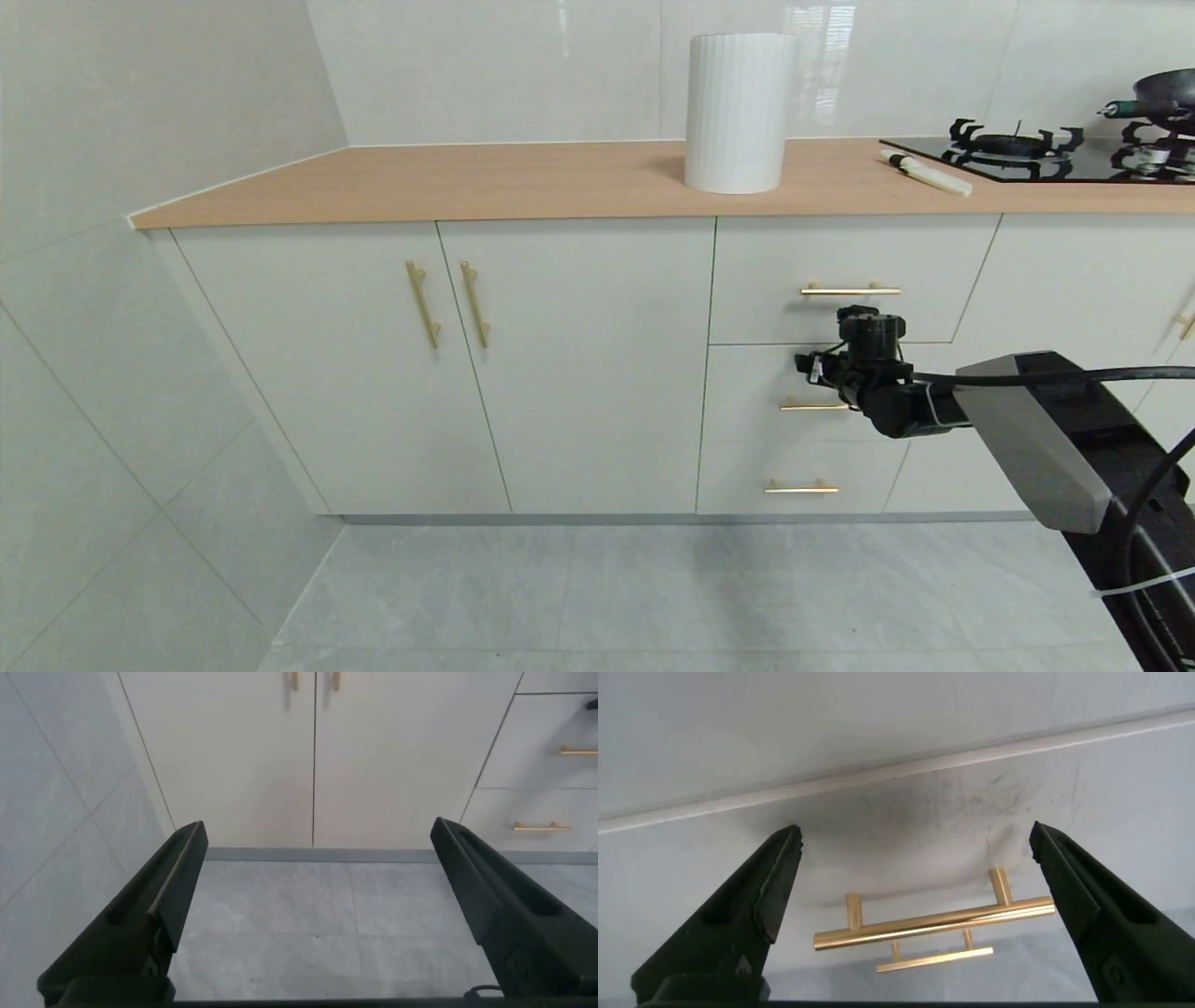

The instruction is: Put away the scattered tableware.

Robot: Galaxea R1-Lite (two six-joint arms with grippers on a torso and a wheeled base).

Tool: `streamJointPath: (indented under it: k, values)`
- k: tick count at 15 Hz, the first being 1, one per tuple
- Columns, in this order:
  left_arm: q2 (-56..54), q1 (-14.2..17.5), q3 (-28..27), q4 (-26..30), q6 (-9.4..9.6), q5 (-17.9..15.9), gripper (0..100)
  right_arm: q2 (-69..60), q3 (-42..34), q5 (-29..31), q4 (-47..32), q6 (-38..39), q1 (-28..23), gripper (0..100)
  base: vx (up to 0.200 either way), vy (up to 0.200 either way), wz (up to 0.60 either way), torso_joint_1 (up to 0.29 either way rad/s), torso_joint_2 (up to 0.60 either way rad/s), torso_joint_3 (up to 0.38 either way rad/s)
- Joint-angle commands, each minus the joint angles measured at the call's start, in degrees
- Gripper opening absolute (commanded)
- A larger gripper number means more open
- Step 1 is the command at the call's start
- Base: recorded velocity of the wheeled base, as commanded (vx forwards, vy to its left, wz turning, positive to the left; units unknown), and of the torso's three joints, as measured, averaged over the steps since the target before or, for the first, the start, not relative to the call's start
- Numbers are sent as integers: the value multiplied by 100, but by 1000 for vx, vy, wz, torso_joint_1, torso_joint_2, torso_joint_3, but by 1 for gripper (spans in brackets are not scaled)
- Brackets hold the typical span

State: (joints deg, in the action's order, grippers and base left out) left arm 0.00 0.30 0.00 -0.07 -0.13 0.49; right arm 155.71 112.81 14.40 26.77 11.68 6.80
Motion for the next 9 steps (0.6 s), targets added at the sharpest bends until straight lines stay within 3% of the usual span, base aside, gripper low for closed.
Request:
streamJointPath:
  k: [1,5,9]
  values:
    - [0,5,0,-1,-4,4,100,188,178,63,56,10,-39,100,0,0,0,0,0,0]
    - [0,5,0,-1,-4,4,100,-322,-181,142,56,230,-47,100,0,0,0,0,0,0]
    - [0,5,0,-1,-4,4,100,-2080,-1921,37,65,476,-39,100,0,0,0,0,0,0]
